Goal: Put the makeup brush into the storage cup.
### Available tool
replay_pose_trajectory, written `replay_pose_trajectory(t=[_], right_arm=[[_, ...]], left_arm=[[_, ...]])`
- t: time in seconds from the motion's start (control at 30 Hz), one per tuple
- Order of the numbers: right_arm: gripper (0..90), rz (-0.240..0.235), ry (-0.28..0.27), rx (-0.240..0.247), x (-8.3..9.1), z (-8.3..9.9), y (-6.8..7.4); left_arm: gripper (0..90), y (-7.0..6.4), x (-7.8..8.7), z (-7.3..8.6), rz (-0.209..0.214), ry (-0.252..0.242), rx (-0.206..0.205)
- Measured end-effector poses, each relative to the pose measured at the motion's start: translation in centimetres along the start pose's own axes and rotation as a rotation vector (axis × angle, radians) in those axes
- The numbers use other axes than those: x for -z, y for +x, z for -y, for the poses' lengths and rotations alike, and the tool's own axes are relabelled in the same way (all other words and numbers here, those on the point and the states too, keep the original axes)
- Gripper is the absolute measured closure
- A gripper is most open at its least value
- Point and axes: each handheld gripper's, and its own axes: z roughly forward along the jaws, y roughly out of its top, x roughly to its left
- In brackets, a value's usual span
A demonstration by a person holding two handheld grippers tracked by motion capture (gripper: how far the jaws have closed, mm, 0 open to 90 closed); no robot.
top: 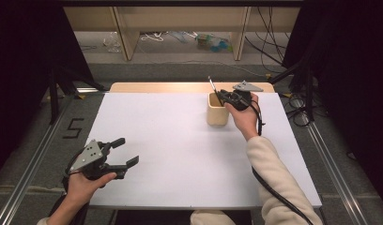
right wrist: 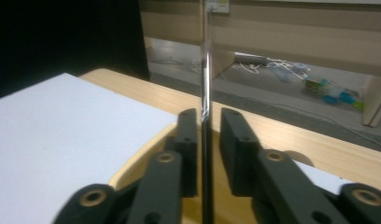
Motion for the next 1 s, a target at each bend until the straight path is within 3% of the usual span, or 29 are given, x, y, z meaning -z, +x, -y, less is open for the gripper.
replay_pose_trajectory(t=[0.3,0.37,0.43,0.5,0.63,0.8,1.0], right_arm=[[59.9,-0.006,-0.009,0.007,0.4,-0.7,0.4],[53.5,0.004,-0.022,0.018,0.4,-0.8,0.4],[48.7,-0.001,0.001,0.031,0.5,-0.9,0.4],[46.1,0.005,-0.023,0.044,0.6,-0.9,0.3],[39.3,-0.017,0.001,0.015,0.9,-0.9,0.2],[29.6,-0.050,-0.022,0.010,1.8,-1.0,0.2],[27.4,-0.075,-0.041,0.019,3.4,-1.0,0.3]], left_arm=[[16.3,0.0,0.0,0.0,0.000,-0.001,0.003],[16.3,0.0,0.0,0.0,0.000,-0.002,0.003],[16.3,0.0,0.0,0.0,0.000,-0.001,0.003],[16.3,0.0,0.0,0.0,0.000,-0.002,0.004],[16.3,0.0,0.1,0.0,-0.001,-0.001,0.003],[16.3,0.1,0.1,0.0,-0.003,-0.001,0.005],[16.2,0.0,0.1,0.0,-0.005,-0.001,0.006]])
